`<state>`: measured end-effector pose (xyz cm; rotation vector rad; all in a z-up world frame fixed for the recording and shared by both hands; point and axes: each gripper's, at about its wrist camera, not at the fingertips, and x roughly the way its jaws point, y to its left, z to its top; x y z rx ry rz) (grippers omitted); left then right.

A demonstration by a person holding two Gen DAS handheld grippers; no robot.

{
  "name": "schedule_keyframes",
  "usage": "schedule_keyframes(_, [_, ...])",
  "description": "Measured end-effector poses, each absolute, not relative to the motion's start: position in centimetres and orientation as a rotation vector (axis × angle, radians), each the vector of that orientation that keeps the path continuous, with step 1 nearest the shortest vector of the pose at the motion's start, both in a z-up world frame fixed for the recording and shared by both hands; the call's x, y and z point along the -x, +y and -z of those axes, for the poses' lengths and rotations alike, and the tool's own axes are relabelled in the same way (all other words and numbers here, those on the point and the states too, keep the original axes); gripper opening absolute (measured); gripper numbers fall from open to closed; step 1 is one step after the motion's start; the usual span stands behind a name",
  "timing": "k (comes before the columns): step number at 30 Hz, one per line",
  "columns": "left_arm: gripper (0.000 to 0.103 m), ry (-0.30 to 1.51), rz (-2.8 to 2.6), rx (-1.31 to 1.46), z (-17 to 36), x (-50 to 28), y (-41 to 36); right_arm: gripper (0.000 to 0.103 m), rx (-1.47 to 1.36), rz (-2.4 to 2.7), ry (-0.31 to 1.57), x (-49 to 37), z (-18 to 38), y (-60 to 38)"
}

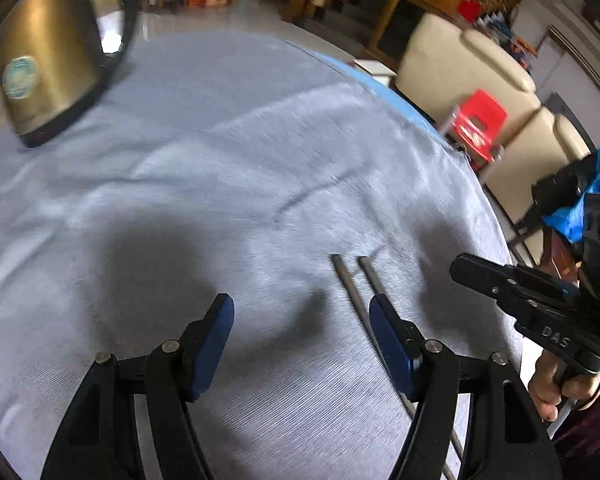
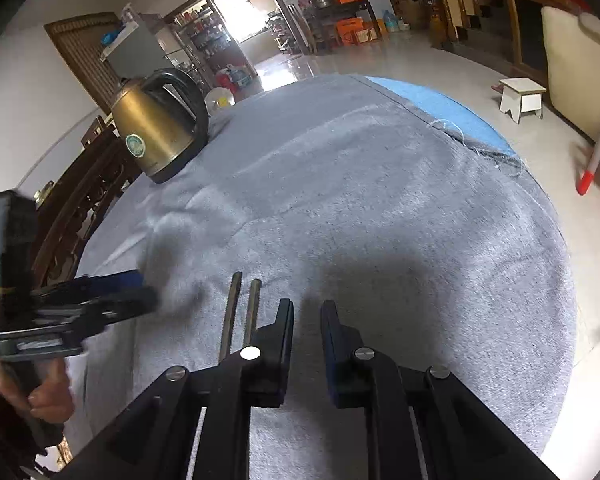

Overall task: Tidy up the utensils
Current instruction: 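Grasp a dark chopstick with the right tool while the left tool grasps another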

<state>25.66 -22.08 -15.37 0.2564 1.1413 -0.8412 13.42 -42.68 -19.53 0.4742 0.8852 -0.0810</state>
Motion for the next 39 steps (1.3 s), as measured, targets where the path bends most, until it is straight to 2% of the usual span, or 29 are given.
schedule_keyframes(7, [0.071,1.155,0.872,-0.299,16.8,-25.1,-23.9,0.015,-0.483,0.067,0.863,-12.9,19.3,-43.5])
schedule_keyframes(12, [0.071,1.102,0.854,-0.385,16.9,-24.6,-24.8,0.015,-0.502,0.057,0.861,-12.9,19.4,-43.9])
schedule_keyframes(14, [0.065,1.062,0.83,-0.466,16.9,-24.1,-25.2,0.015,-0.499,0.055,0.86,-12.8,19.4,-43.9])
schedule_keyframes(15, [0.058,1.051,0.826,-0.481,16.9,-24.0,-25.6,0.015,-0.5,0.053,0.862,-12.8,19.4,-43.9])
schedule_keyframes(18, [0.027,1.043,0.798,-0.477,16.8,-24.7,-24.2,0.015,-0.495,0.039,0.871,-13.0,19.4,-43.4])
schedule_keyframes(20, [0.023,1.084,0.79,-0.427,16.6,-25.7,-22.7,0.015,-0.477,0.018,0.886,-13.6,19.3,-42.7])
schedule_keyframes(26, [0.023,1.144,0.741,-0.396,16.5,-27.1,-18.4,0.016,-0.392,-0.042,0.982,-16.5,19.2,-39.4])
schedule_keyframes(27, [0.025,1.155,0.731,-0.39,16.4,-27.3,-17.9,0.016,-0.37,-0.04,1.004,-17.3,19.2,-38.7])
schedule_keyframes(29, [0.041,1.19,0.704,-0.365,16.2,-28.1,-17.0,0.017,-0.33,-0.031,1.048,-18.3,19.3,-37.8])
schedule_keyframes(30, [0.053,1.204,0.696,-0.336,16.1,-28.4,-16.7,0.018,-0.312,-0.019,1.079,-18.8,19.6,-37.5])
schedule_keyframes(31, [0.056,1.218,0.69,-0.302,15.9,-28.7,-16.4,0.018,-0.3,-0.006,1.112,-19.4,19.8,-37.1])
schedule_keyframes(34, [0.056,1.273,0.661,-0.265,16.1,-29.3,-16.3,0.023,-0.248,0.029,1.17,-20.5,19.9,-36.4])
schedule_keyframes(36, [0.056,1.298,0.622,-0.271,16.7,-29.4,-16.7,0.034,-0.227,0.047,1.236,-21.1,20.6,-36.1])
schedule_keyframes(39, [0.055,1.276,0.582,-0.316,16.6,-29.2,-17.7,0.033,-0.148,0.06,1.233,-21.3,20.6,-35.3])
